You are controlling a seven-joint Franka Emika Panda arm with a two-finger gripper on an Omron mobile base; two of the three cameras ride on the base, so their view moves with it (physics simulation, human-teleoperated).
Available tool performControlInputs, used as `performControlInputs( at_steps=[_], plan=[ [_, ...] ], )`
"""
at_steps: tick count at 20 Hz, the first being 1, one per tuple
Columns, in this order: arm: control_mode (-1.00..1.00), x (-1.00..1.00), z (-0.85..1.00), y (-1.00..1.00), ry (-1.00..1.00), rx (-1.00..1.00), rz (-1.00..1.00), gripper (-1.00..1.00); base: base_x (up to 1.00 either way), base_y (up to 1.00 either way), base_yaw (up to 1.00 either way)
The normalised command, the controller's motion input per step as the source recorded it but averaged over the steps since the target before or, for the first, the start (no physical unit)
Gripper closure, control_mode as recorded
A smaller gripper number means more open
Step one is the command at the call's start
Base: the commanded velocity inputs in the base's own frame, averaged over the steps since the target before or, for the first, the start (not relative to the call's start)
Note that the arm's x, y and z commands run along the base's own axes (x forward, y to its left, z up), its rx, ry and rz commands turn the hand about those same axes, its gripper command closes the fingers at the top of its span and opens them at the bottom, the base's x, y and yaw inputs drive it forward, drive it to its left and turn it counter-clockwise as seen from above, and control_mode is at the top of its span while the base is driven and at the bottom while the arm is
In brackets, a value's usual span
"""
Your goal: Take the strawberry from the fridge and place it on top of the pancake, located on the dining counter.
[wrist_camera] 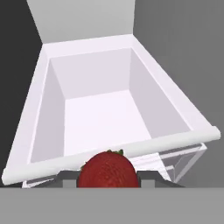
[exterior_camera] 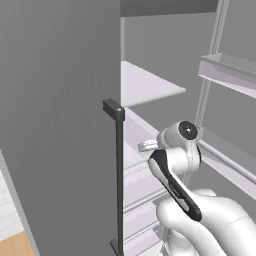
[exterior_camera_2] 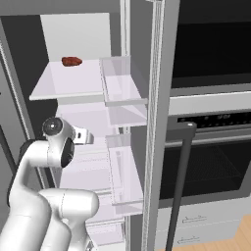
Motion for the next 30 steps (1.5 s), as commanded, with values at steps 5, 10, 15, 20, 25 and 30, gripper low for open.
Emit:
performControlInputs(
  at_steps=[5, 10, 15, 20, 25, 30],
  plan=[
    [-1.00, -0.88, 0.61, -0.08, 0.08, 0.00, -0.04, 1.00, 0.00, 0.00, 0.00],
    [-1.00, -0.71, 0.67, -0.07, 0.10, 0.00, 0.00, 1.00, 0.00, 0.00, 0.00],
    [-1.00, -0.60, 0.38, 0.00, 0.08, 0.00, 0.00, 1.00, 0.00, 0.00, 0.00],
    [-1.00, -0.53, 0.23, 0.00, 0.00, 0.00, 0.00, 1.00, 0.00, 0.00, 0.00],
    [-1.00, -0.52, 0.06, 0.00, 0.00, 0.00, 0.00, 1.00, 0.00, 0.00, 0.00],
    [-1.00, -0.17, -0.08, 0.03, 0.01, 0.00, 0.00, 1.00, 0.00, 0.00, 0.00]
  ],
)
